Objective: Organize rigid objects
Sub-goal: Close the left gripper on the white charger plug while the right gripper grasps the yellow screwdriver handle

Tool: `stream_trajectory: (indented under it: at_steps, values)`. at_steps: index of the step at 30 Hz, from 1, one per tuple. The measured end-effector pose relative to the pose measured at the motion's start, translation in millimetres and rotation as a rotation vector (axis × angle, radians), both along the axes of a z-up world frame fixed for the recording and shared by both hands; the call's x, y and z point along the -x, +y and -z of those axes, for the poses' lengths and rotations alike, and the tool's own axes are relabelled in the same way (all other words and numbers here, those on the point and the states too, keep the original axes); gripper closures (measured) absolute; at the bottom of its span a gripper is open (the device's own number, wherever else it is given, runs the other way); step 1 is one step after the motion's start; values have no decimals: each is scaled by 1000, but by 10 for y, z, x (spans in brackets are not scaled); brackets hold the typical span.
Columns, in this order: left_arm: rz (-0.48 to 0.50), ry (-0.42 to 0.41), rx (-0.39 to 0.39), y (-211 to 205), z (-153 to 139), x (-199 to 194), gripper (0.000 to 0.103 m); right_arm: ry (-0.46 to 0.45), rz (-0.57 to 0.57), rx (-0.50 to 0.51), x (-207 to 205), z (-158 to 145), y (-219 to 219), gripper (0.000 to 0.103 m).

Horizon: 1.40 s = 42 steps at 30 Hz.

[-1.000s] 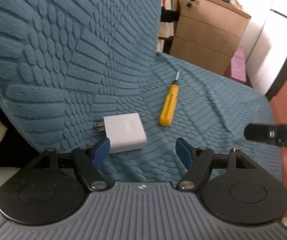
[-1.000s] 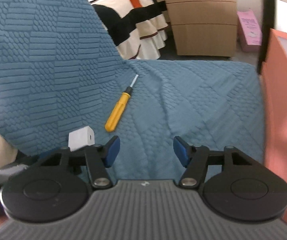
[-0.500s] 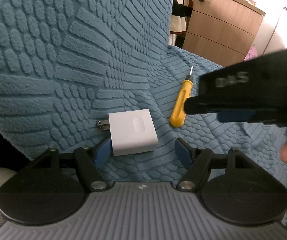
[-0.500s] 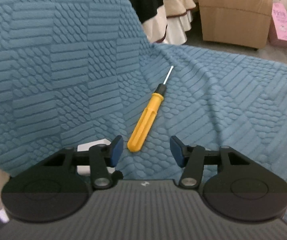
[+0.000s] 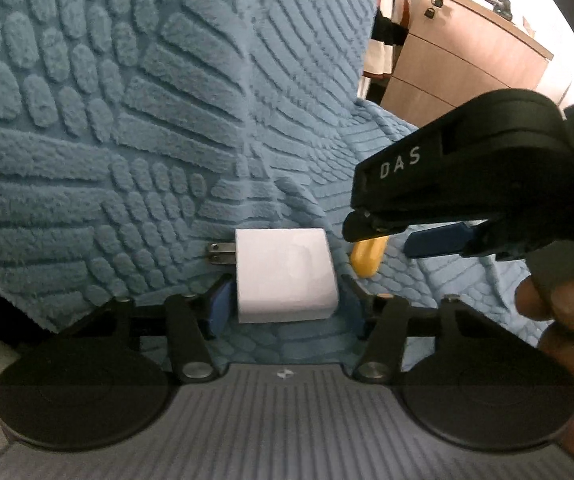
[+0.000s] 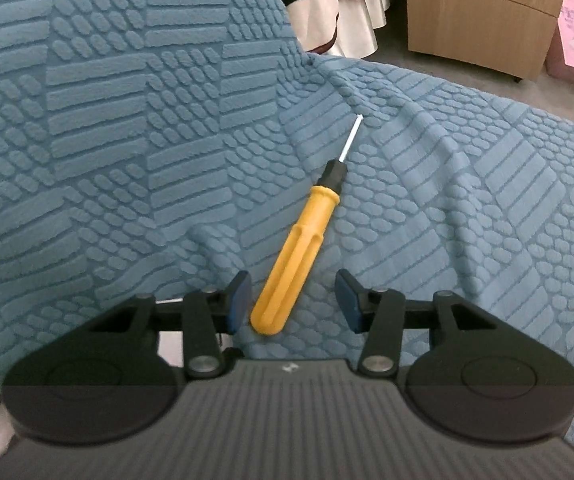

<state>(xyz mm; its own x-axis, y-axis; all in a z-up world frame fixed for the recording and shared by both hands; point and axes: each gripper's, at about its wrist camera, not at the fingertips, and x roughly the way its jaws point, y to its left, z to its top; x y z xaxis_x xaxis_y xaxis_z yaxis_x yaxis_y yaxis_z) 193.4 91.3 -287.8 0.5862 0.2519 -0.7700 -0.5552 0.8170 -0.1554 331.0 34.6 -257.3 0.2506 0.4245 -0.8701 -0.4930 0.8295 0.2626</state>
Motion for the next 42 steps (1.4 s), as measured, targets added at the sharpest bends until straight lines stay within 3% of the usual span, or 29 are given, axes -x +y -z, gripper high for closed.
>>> stream_trajectory:
  at_steps: [2,5,9,13,31,42]
  values:
    - [-1,-11,24,39,-8,25,42,1,-7,7,-14,0,40,54]
    - [-1,-17,37,66,-19,44,43,1,-23,24,-9,-8,61,71]
    - [-3,-24,59,118,-38,68,43,49,8,15,-86,-16,17,77]
    - [-2,-14,66,109,-59,97,43,23,8,39,-63,-48,-88,81]
    - [62,-13,127,-167,-84,55,43,-50,37,163,530,-196,-966,81]
    - [153,6,111,-450,-67,2,43,-98,77,196,933,-218,-1297,81]
